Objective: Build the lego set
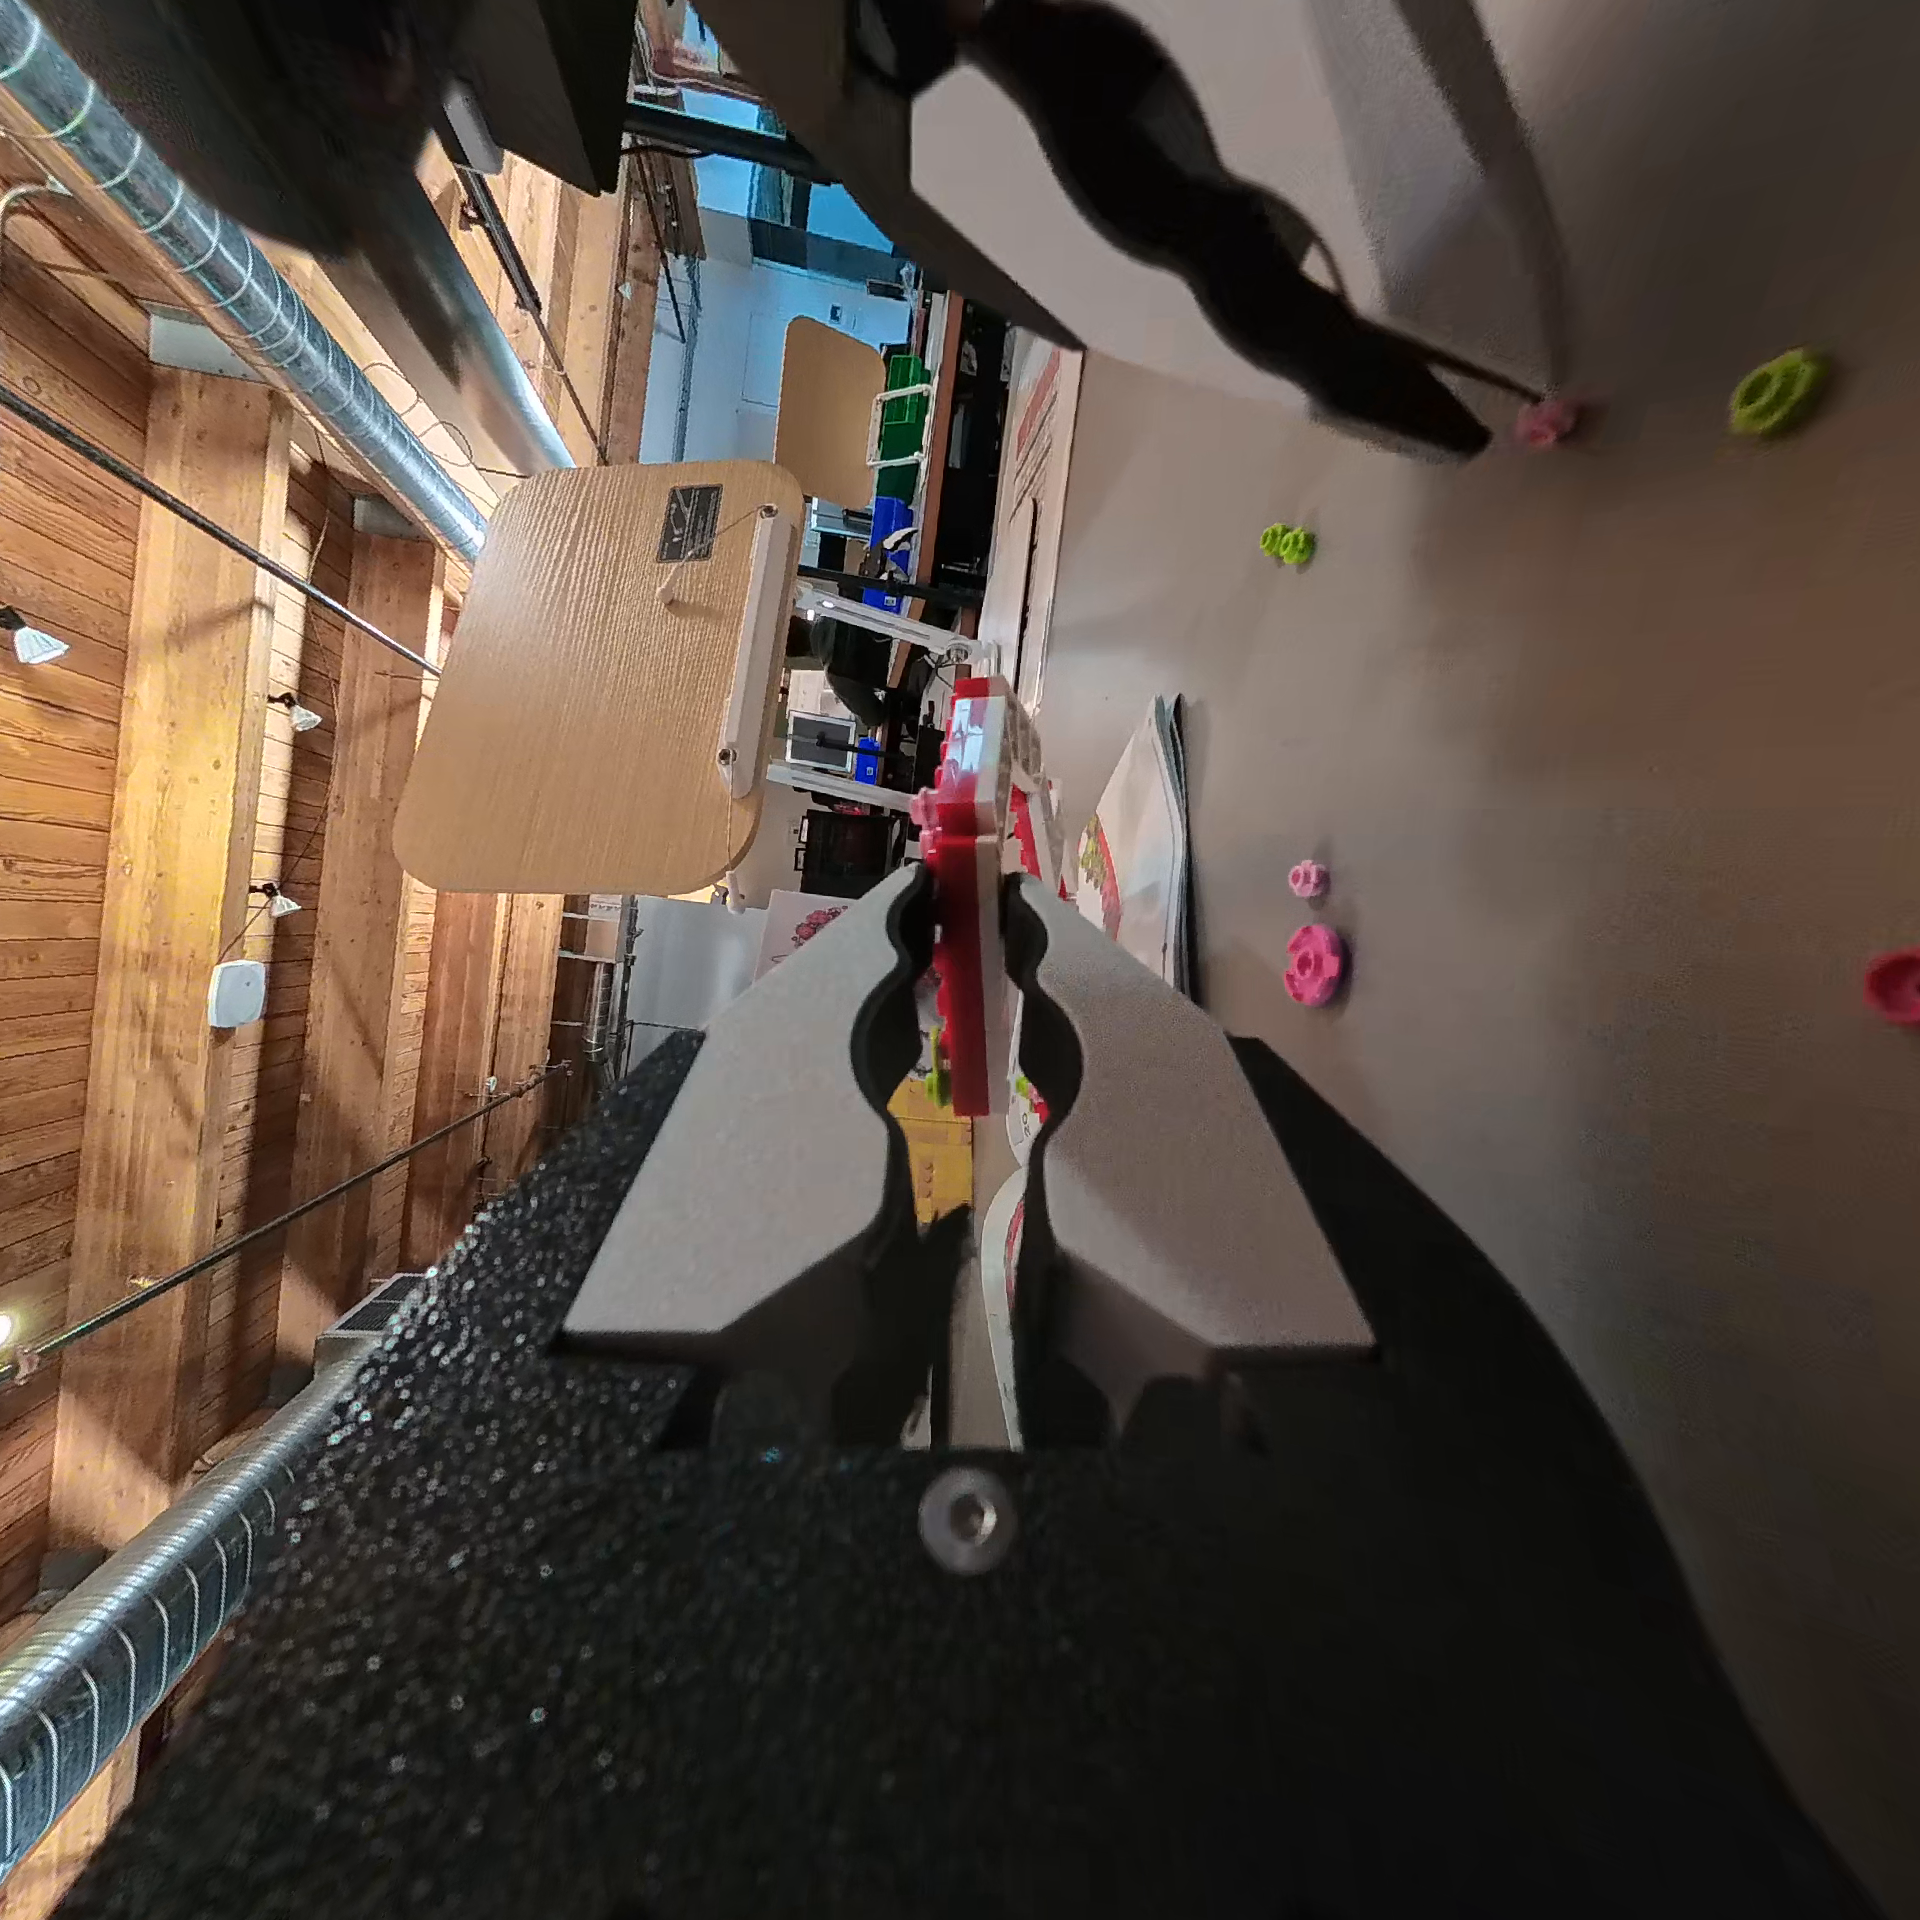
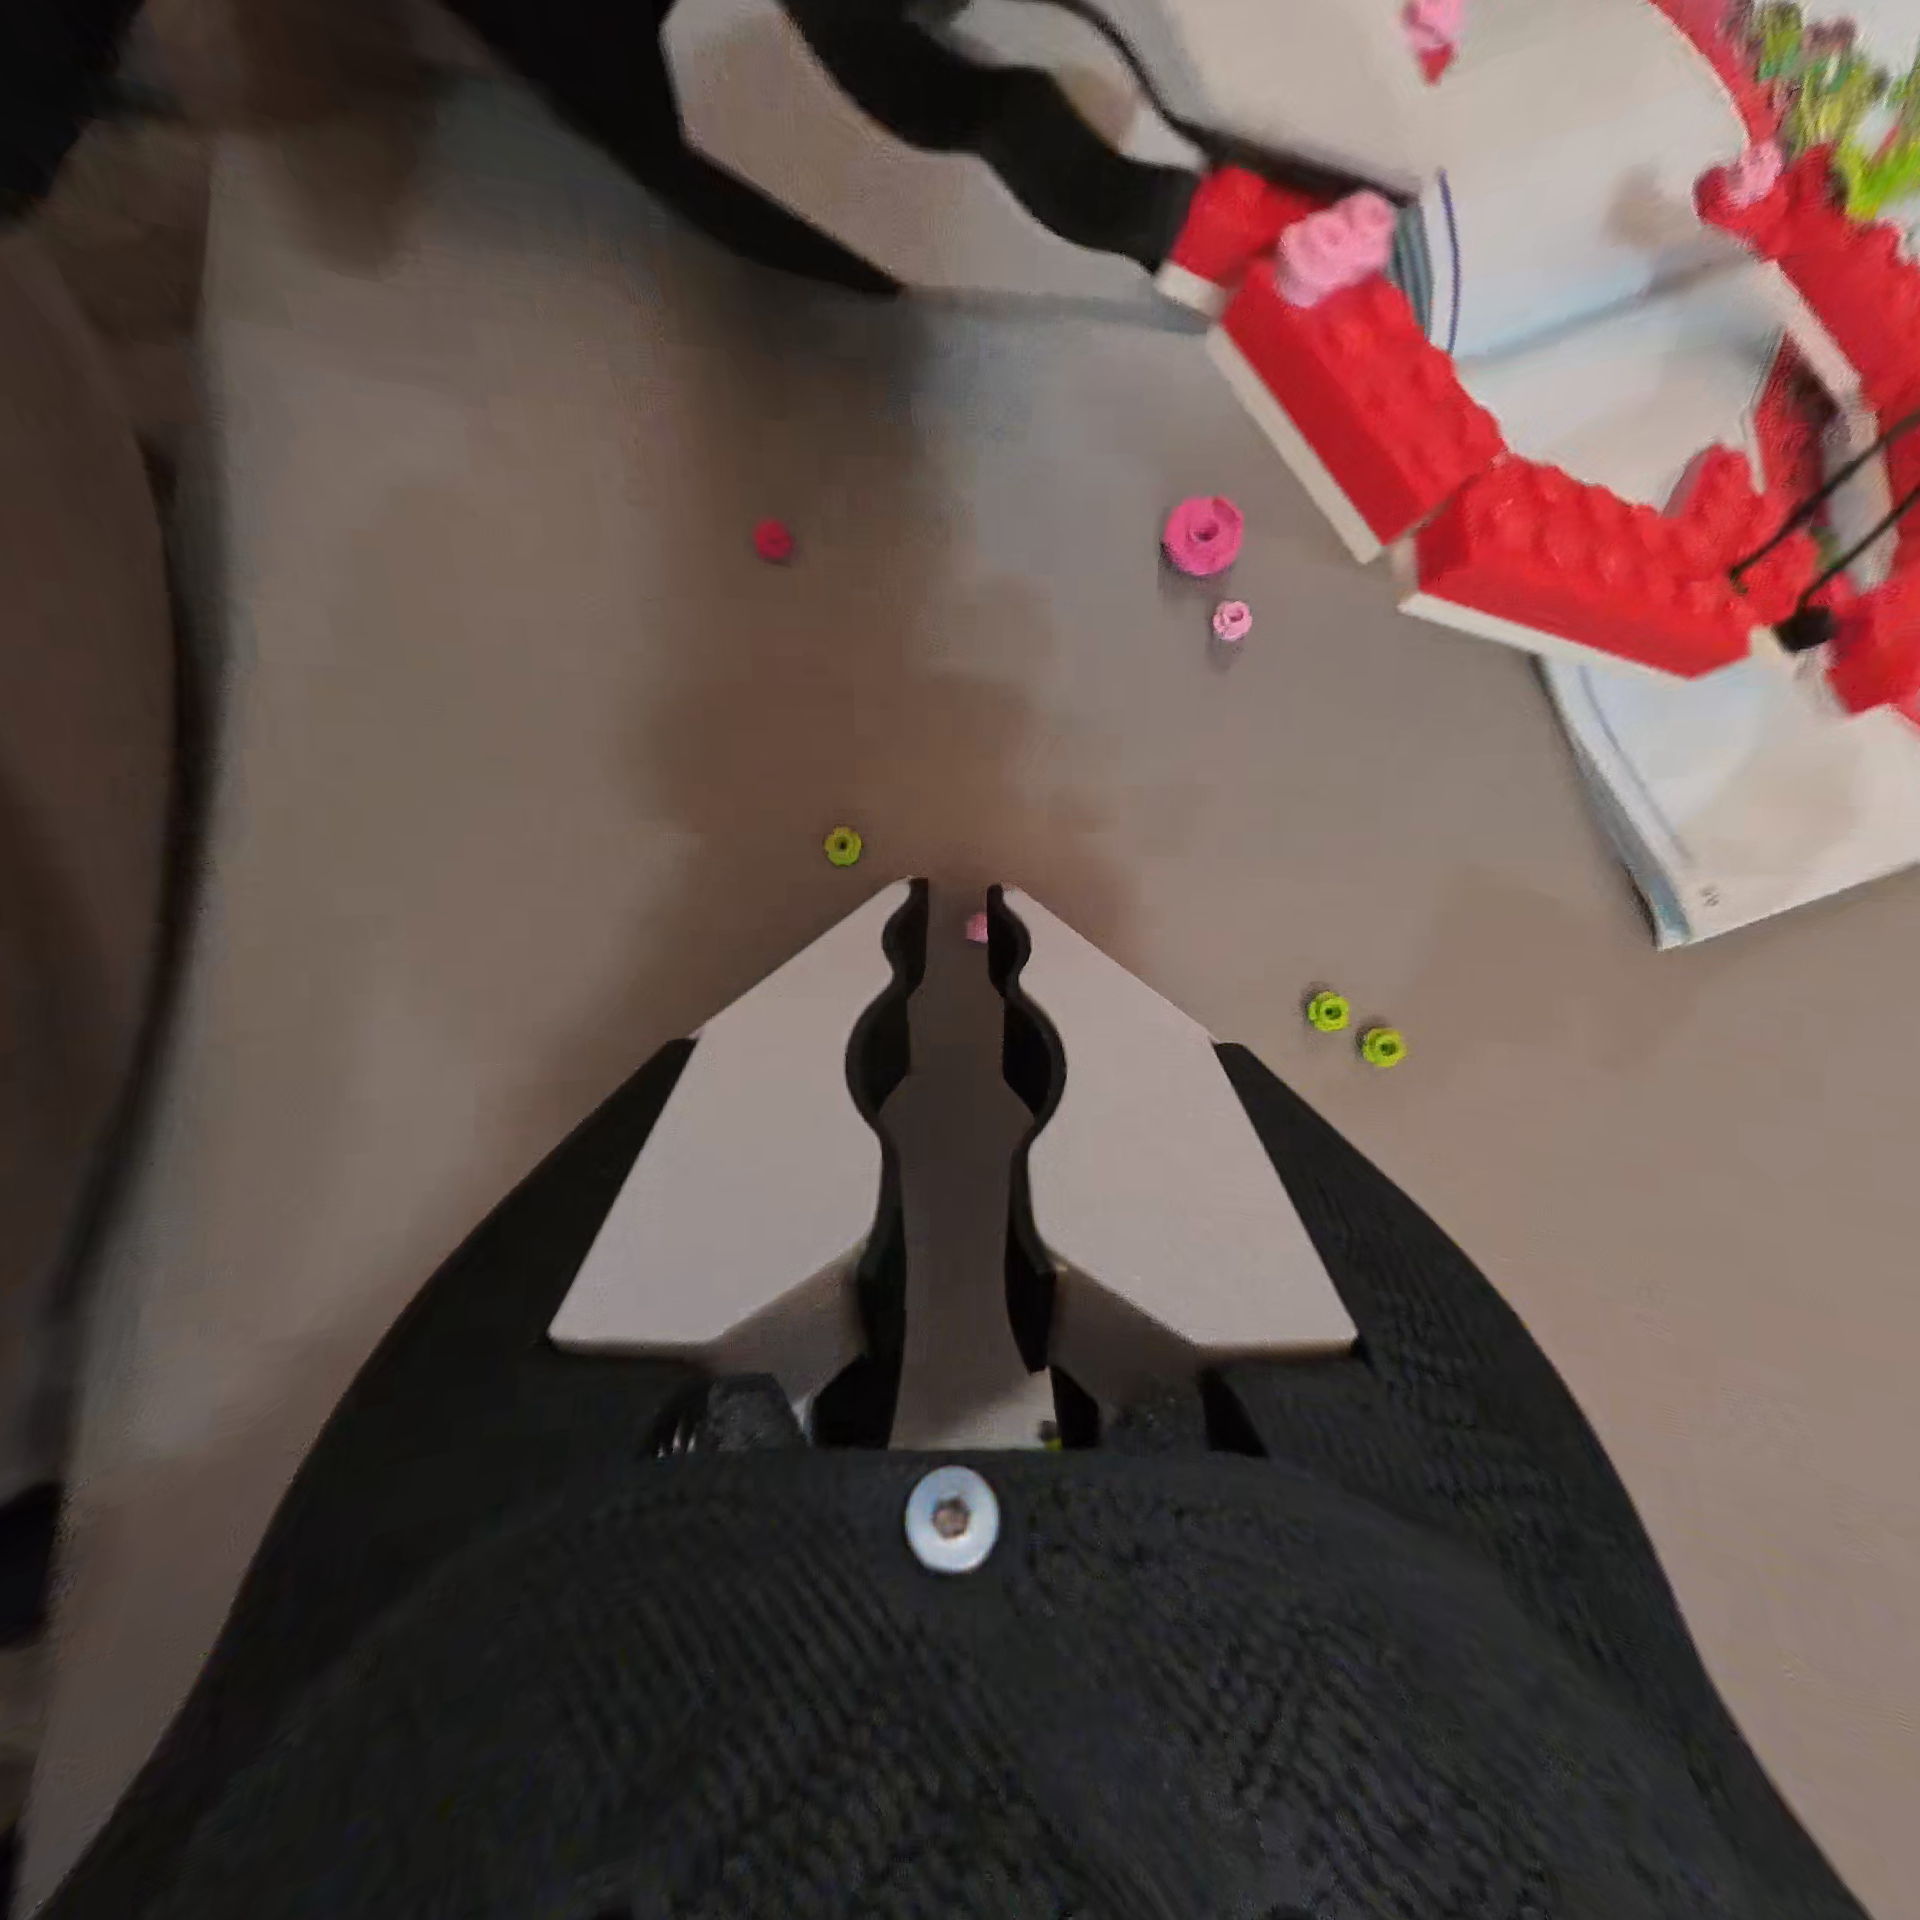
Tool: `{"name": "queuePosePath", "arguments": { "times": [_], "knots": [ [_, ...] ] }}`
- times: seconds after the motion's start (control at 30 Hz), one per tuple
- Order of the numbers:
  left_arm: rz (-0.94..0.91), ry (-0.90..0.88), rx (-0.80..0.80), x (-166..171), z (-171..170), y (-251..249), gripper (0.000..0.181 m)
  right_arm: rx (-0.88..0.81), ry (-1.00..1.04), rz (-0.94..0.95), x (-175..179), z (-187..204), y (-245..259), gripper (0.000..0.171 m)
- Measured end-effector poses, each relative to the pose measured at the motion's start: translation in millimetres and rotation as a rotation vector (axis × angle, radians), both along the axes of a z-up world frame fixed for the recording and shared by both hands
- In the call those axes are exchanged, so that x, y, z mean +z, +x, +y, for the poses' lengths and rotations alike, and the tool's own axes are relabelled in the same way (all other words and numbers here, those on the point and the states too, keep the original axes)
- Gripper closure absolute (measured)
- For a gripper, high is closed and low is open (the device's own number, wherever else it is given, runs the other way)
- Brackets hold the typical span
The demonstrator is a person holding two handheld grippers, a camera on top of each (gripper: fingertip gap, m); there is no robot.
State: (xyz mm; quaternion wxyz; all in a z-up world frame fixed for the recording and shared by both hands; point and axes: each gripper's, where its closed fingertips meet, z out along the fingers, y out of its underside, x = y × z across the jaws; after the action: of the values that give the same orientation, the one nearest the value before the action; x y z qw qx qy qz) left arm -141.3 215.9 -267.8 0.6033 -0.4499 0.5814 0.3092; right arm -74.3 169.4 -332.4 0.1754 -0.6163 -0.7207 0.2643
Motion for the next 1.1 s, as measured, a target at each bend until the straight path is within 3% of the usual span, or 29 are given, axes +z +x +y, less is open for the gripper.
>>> {"name": "queuePosePath", "arguments": {
  "times": [0.03, 0.2, 0.57, 0.73, 0.8, 0.87, 0.97, 1.1],
  "knots": [
    [0.001, 0.0, 0.0, 0, 0, 0, 0.171, -0.035, -0.039, 0.0, 0, 1, -2, 0.162],
    [0.002, 0.001, 0.0, 0, 0, 0, 0.171, -0.089, -0.044, -0.049, -6, 9, 2, 0.162],
    [0.004, 0.001, -0.004, 0, 0, 1, 0.171, -0.033, -0.044, -0.028, -7, 3, 5, 0.166],
    [0.002, 0.012, -0.016, 1, -2, 4, 0.171, -0.009, -0.137, 0.327, 59, -1, -9, 0.166],
    [0.008, 0.024, -0.027, 1, -4, 7, 0.171, -0.028, -0.094, 0.507, 92, 6, -15, 0.166],
    [0.012, 0.044, -0.044, 3, -6, 11, 0.171, -0.06, -0.014, 0.552, 104, 15, -18, 0.166],
    [0.041, 0.055, -0.051, 1, -8, 14, 0.171, -0.091, 0.023, 0.494, 96, 21, -17, 0.166],
    [0.071, 0.035, -0.044, -6, -6, 14, 0.171, -0.132, -0.156, 0.309, 56, 19, -4, 0.166]
  ]
}}
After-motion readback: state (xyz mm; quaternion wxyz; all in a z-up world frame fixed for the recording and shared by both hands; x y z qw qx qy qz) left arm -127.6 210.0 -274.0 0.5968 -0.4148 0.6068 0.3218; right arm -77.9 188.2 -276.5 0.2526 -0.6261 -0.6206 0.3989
